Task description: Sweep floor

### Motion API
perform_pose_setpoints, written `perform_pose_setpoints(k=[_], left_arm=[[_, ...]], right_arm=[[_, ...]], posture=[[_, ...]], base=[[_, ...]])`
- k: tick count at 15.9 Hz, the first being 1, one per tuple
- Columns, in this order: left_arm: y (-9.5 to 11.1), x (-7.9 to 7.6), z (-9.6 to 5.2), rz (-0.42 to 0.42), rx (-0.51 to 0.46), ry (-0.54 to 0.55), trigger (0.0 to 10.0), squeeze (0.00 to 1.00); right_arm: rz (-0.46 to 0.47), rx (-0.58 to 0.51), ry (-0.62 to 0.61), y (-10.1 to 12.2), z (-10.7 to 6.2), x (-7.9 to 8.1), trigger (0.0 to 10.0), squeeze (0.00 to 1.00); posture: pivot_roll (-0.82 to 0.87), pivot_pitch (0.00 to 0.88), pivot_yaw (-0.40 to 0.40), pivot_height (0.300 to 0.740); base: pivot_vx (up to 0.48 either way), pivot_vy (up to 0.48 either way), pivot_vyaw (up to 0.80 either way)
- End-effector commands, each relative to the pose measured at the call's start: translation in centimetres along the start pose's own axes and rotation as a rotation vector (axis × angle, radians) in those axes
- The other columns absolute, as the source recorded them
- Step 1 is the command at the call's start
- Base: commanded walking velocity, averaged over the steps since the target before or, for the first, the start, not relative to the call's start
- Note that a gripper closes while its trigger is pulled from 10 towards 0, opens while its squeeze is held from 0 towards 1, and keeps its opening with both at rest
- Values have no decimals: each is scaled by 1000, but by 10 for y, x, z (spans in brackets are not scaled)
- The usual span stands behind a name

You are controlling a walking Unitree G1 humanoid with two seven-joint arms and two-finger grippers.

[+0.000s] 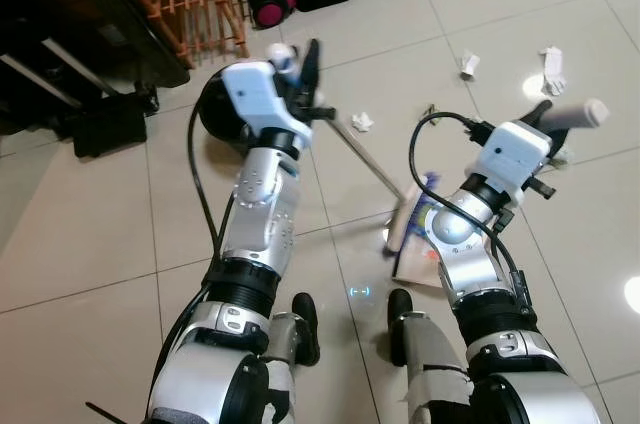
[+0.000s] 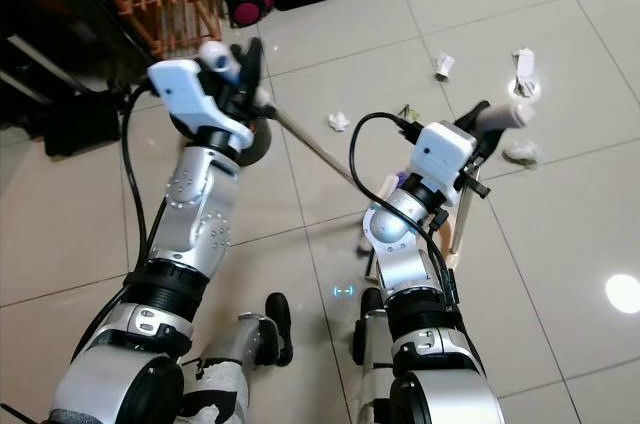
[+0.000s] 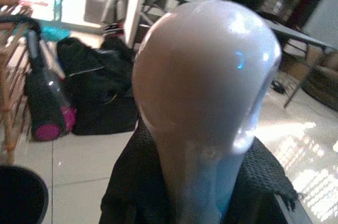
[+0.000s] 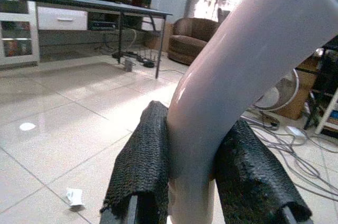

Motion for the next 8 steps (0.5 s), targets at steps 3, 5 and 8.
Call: perform_pose_setpoints(k=[3, 5, 8], left_arm=[[9, -26, 18, -198, -50, 5, 10000, 0], [12, -29, 20, -211, -49, -21, 10000, 0], [12, -31, 18, -233, 5, -66, 10000, 0]], right_arm=[[47, 81, 54, -6, -14, 6, 10000, 0], [83, 80, 94, -3, -11, 9, 10000, 0], [139, 63, 144, 3, 5, 10, 10000, 0]], posture=[[148, 447, 122, 740], [137, 436, 115, 740], [105, 409, 85, 740]], base=[[0, 0, 0], [0, 0, 0], [0, 0, 0]])
Point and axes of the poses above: a point about 5 cm out from each wrist's last joint towards the gripper, its own z axis pointing out of the wrist towards the gripper, its own y axis along the axis of the wrist's last joint, x = y × z, the point moved 1 cm from there along z, pointing out of the wrist towards the gripper, and after that the axes turned 13 degrees about -z, right-handed, at the moved point
